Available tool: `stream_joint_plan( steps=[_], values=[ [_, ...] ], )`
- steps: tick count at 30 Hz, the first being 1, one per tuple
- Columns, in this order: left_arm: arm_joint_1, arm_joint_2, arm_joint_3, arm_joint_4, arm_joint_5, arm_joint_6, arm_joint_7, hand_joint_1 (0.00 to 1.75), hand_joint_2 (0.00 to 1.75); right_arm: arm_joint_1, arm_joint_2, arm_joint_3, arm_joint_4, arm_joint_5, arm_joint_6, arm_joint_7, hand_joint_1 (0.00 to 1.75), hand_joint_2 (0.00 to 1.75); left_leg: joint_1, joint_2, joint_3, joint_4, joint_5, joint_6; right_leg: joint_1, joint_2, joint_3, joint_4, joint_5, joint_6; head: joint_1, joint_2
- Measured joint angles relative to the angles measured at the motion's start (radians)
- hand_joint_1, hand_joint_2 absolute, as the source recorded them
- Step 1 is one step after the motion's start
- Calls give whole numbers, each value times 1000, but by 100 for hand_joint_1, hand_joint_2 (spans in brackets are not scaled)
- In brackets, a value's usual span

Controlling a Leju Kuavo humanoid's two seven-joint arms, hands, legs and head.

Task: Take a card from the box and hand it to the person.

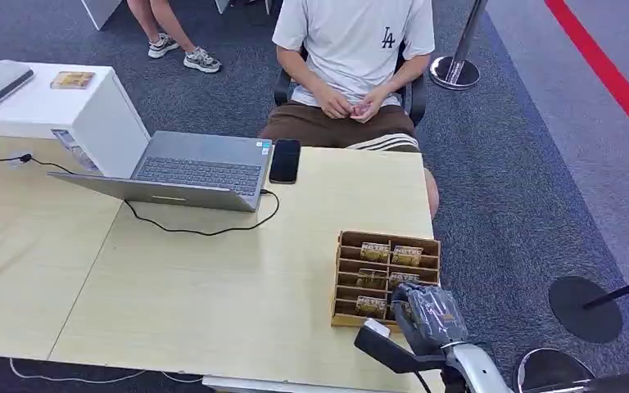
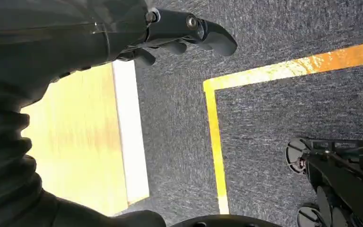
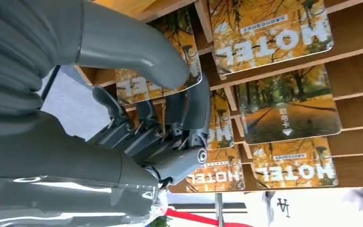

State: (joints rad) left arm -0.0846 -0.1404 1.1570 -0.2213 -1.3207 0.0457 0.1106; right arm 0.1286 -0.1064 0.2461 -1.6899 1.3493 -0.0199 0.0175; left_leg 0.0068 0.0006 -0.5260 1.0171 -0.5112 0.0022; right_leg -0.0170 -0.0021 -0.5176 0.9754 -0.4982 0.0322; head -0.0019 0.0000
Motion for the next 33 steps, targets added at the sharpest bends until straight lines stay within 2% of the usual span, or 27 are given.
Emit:
stream_joint_plan(
  steps=[12,13,17,22,25,26,30,33],
  values=[
    [0,0,0,0,0,-9,-5,0,0,-1,0,0,0,0,-8,-5,155,175,0,0,0,0,0,0,0,0,0,0,0,0,0,0],
    [0,0,0,0,0,-12,-6,0,175,-1,0,0,0,0,-11,-5,155,175,0,0,0,0,0,0,0,0,0,0,0,0,0,0],
    [0,0,0,0,4,-43,-58,0,175,-6,8,0,-17,3,-86,-45,159,175,0,0,0,0,0,0,0,0,0,0,0,0,0,0],
    [0,3,0,0,4,-51,-64,0,175,-9,28,-1,-63,-43,-205,-128,166,175,0,0,0,0,0,0,0,0,0,0,0,0,0,0],
    [0,5,0,0,7,-50,-63,0,175,-9,41,-2,-94,-94,-287,-186,164,175,0,0,0,0,0,0,0,0,0,0,0,0,0,0],
    [0,5,0,0,7,-49,-62,0,0,-9,46,-2,-105,-118,-313,-208,164,175,0,0,0,0,0,0,0,0,0,0,0,0,0,0],
    [0,6,0,0,7,-47,-61,0,0,-9,64,-3,-147,-210,-397,-283,164,175,0,0,0,0,0,0,0,0,0,0,0,0,0,0],
    [0,6,0,0,7,-46,-61,0,0,-8,74,-3,-169,-247,-401,-306,164,175,0,0,0,0,0,0,0,0,0,0,0,0,0,0]
  ],
)
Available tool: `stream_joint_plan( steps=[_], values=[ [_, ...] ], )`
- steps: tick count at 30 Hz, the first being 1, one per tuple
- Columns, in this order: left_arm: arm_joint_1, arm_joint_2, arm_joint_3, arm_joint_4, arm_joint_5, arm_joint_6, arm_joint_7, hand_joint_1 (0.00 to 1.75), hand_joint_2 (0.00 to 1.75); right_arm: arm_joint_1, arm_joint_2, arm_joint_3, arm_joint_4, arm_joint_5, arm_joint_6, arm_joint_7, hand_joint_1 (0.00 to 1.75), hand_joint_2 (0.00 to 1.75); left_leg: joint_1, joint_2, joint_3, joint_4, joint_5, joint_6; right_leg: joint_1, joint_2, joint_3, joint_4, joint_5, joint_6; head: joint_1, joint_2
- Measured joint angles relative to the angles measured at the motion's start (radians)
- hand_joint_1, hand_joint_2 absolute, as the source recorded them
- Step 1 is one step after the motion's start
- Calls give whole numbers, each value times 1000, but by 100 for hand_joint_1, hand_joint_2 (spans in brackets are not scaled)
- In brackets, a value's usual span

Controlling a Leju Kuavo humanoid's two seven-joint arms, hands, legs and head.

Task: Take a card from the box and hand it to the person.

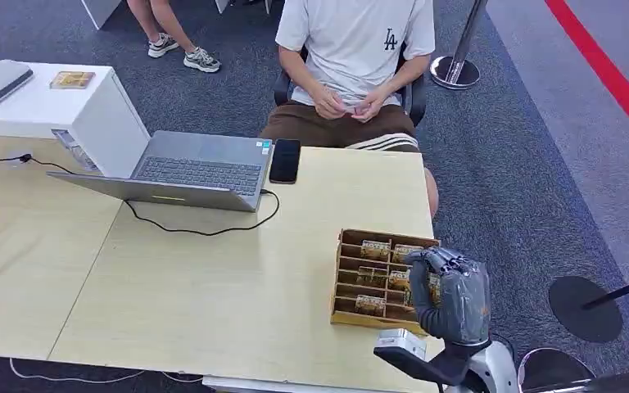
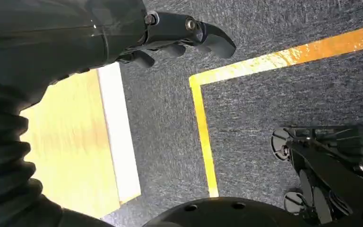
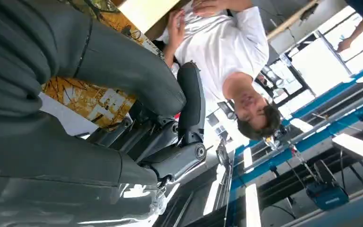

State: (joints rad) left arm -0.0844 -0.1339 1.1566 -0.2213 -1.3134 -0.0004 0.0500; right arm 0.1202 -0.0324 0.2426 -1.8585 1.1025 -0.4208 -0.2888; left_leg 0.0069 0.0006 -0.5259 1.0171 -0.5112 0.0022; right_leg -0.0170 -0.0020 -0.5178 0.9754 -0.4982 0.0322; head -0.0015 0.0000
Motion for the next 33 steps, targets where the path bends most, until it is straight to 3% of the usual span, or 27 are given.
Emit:
stream_joint_plan(
  steps=[15,33],
  values=[
    [-1,0,0,0,-16,-2,11,0,0,-44,38,2,21,-91,48,-65,164,175,0,0,0,0,0,0,0,0,0,0,0,0,0,0],
    [-8,-5,-10,0,-57,-8,25,0,0,-431,142,52,415,-251,31,-100,164,175,0,0,0,0,1,0,0,0,0,2,0,0,0,0]
  ],
)
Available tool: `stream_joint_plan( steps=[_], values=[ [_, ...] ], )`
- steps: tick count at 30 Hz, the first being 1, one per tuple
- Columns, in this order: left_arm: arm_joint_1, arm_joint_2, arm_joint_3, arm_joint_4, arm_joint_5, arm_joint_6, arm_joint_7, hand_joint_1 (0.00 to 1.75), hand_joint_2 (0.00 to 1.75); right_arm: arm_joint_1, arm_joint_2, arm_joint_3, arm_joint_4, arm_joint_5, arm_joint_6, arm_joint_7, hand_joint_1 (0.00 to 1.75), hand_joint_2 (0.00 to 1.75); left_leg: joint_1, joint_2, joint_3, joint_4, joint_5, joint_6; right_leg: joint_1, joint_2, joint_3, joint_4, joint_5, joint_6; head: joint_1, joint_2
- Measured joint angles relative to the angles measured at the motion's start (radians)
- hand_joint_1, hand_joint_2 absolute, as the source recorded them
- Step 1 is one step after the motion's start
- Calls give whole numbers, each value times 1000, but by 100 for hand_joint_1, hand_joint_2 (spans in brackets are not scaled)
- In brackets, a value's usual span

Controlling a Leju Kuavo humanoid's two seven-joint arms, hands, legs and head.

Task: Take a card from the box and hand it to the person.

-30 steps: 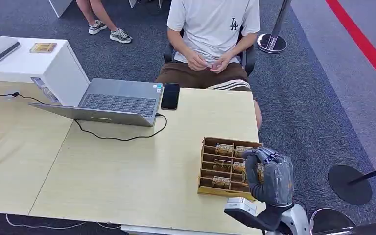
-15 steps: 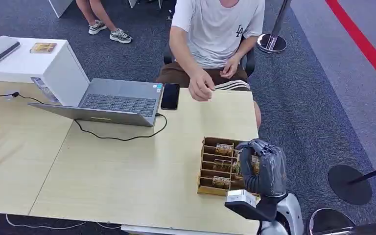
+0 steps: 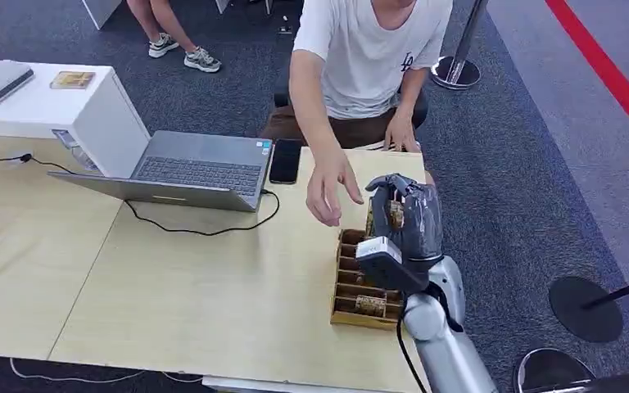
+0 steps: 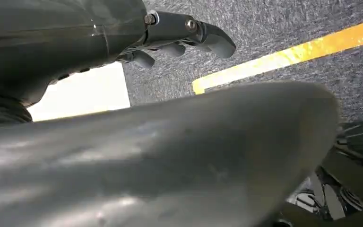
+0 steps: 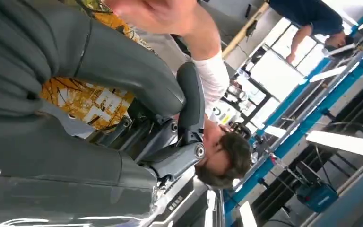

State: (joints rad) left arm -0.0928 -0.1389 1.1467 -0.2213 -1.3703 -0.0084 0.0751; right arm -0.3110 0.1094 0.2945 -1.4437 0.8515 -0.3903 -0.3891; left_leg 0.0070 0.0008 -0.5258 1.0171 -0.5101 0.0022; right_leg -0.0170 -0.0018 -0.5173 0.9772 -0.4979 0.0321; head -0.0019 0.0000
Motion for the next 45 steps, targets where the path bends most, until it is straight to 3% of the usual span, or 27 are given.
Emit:
stream_joint_plan(
  steps=[13,14,24,45],
  values=[
    [-3,-4,-1,0,-3,0,7,0,0,-209,108,1,315,-32,-62,-12,162,175,0,0,0,0,0,0,0,0,0,0,0,0,0,0],
    [-3,-4,-1,0,-3,-1,6,0,175,-214,113,1,333,-34,-66,-15,164,175,0,0,0,0,0,0,0,0,0,0,0,0,0,0],
    [-3,-3,-7,0,-18,-3,26,0,175,-231,126,1,419,-49,-89,-27,161,175,0,0,0,0,0,0,0,0,0,0,0,0,0,0],
    [-3,-3,-8,0,-3,23,50,0,175,-248,131,1,467,-59,-93,-29,161,175,0,0,0,0,0,0,0,0,0,0,0,0,0,0]
  ],
)
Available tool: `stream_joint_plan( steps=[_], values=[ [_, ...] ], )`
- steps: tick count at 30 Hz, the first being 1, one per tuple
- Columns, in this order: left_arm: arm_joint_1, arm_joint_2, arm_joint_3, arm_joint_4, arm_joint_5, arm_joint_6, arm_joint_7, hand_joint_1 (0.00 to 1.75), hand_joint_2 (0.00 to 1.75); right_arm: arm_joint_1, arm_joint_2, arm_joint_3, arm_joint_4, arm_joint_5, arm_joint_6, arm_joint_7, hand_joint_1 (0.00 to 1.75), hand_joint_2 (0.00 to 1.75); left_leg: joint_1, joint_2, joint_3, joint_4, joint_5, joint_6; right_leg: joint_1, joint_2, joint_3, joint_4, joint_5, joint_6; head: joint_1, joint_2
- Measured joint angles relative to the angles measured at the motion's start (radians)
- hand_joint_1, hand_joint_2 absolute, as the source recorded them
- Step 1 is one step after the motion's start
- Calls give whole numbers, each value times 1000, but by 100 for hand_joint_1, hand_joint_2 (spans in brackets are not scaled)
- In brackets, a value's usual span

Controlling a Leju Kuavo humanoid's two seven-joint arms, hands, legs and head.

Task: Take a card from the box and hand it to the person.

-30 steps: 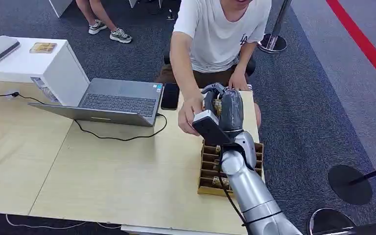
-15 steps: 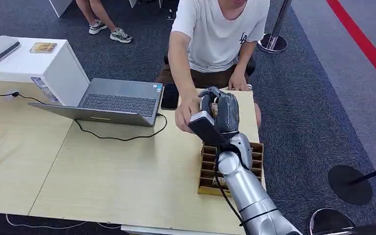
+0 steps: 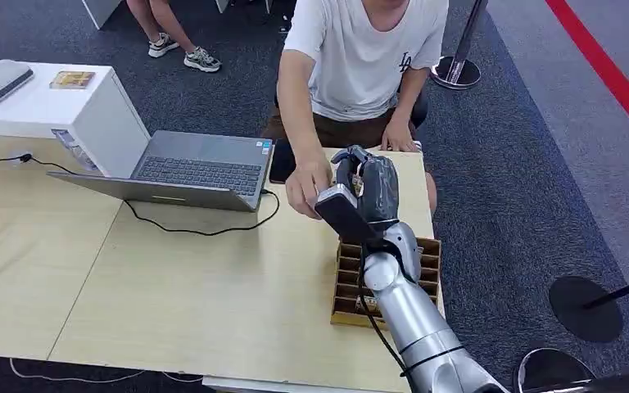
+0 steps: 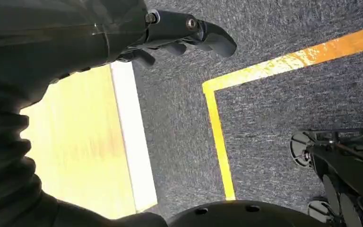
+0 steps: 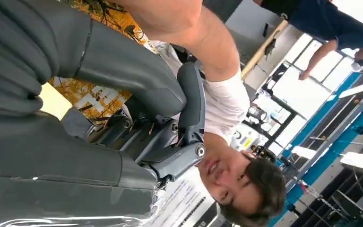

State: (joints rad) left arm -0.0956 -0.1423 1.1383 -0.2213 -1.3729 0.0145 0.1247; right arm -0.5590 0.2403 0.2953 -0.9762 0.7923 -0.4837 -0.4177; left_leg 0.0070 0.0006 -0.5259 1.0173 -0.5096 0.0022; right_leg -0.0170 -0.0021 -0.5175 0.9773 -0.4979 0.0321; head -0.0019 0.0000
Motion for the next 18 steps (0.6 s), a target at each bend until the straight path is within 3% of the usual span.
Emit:
stream_joint_plan(
  steps=[14,15,18],
  values=[
    [0,0,0,0,0,-2,-16,0,175,-4,2,0,10,-20,0,-9,161,175,0,0,0,0,0,0,0,0,0,0,0,0,0,0],
    [0,0,0,0,0,-3,-18,0,175,-4,2,0,11,-20,0,-9,0,175,0,0,0,0,0,0,0,0,0,0,0,0,0,0],
    [0,0,0,0,-7,-6,-19,0,175,-5,2,0,13,-20,0,-12,0,175,0,0,0,0,0,0,0,0,0,0,0,0,0,0]
  ],
)
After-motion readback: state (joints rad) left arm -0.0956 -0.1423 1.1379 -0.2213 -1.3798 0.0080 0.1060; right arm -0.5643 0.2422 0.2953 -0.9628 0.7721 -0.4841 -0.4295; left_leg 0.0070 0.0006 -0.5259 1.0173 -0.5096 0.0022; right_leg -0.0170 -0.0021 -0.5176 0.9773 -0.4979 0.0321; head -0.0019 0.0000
